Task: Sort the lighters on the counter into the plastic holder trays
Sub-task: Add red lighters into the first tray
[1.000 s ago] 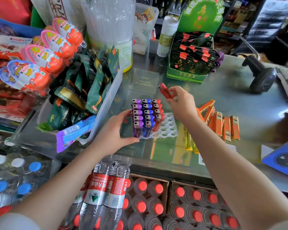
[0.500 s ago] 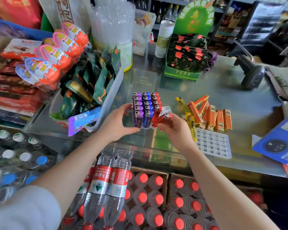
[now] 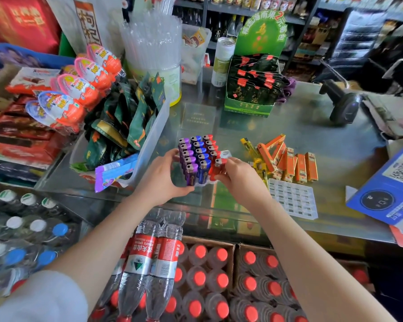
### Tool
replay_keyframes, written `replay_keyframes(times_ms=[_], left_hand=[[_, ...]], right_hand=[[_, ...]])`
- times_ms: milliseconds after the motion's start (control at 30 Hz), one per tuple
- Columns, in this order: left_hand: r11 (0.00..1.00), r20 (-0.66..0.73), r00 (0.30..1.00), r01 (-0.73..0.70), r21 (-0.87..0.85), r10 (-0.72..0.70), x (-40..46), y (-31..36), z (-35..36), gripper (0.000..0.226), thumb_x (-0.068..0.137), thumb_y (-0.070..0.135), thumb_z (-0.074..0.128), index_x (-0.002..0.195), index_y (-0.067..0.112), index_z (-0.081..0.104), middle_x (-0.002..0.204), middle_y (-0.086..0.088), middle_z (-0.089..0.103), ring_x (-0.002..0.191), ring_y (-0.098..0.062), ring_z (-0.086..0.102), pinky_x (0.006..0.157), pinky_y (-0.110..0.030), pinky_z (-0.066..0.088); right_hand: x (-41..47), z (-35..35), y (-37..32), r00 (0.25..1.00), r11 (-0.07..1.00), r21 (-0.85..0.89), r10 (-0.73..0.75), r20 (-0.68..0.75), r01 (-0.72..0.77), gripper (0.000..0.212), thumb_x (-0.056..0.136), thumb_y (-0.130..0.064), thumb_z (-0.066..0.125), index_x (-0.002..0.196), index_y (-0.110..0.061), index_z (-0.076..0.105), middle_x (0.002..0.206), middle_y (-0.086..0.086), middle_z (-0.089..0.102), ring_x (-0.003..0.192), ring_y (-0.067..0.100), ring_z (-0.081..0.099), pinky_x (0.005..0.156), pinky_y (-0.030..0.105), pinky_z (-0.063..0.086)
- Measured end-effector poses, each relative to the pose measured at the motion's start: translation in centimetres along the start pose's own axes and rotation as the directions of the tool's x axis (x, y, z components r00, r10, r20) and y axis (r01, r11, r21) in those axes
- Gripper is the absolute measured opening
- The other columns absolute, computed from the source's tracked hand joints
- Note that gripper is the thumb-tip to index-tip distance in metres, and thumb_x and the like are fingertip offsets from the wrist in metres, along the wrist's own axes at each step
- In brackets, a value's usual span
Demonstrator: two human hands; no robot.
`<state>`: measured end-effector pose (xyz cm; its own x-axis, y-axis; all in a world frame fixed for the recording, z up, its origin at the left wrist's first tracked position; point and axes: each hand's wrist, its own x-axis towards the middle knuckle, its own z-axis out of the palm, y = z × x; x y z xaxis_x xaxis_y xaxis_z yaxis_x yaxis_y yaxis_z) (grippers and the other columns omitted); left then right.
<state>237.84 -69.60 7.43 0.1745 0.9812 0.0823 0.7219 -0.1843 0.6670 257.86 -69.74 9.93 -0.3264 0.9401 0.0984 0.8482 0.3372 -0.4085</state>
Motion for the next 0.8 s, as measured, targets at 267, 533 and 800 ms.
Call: replay_keyframes(times_ms=[267,533,800], left_hand=[[1.0,0.019,1.0,0.013,0.001,-0.013,0.4,-0.9,0.3,0.093,0.054,0.043,0.081,0.132,0.019,0.036,0.117,0.002,0.057,0.101,-0.016,0.05,0.088,-0.035,0.044],[1.0,0.012,1.0,-0.017,0.005,0.017,0.5,-0.8,0.4,0.087,0.056,0.042,0.081,0.129,0.016,0.041,0.112,0.005,0.058,0.098,-0.016,0.05,0.08,-0.026,0.037],[0.998,0.071,0.997,-0.008,0.069,0.003,1.3,-1.4,0.3,0.079,0.051,0.061,0.072,0.117,0.024,0.049,0.102,0.009,0.061,0.093,-0.014,0.054,0.082,-0.039,0.048]], right_hand=[[-0.4,0.6,-0.6,0.984,0.969,0.188,0.172,-0.054,-0.159,0.014,0.088,-0.018,0.057,0.095,-0.006,0.057,0.094,0.007,0.061,0.072,0.016,0.052,0.063,0.024,0.038],[-0.1,1.8,-2.0,0.93,0.923,0.264,0.328,-0.165,-0.279,0.018,0.09,-0.023,0.054,0.095,-0.006,0.055,0.084,0.009,0.065,0.064,0.018,0.05,0.052,0.023,0.035],[-0.6,3.3,-2.5,0.939,0.969,0.156,0.228,-0.257,-0.193,0.023,0.093,-0.019,0.048,0.109,-0.004,0.056,0.101,0.012,0.06,0.085,0.027,0.059,0.065,0.026,0.037]])
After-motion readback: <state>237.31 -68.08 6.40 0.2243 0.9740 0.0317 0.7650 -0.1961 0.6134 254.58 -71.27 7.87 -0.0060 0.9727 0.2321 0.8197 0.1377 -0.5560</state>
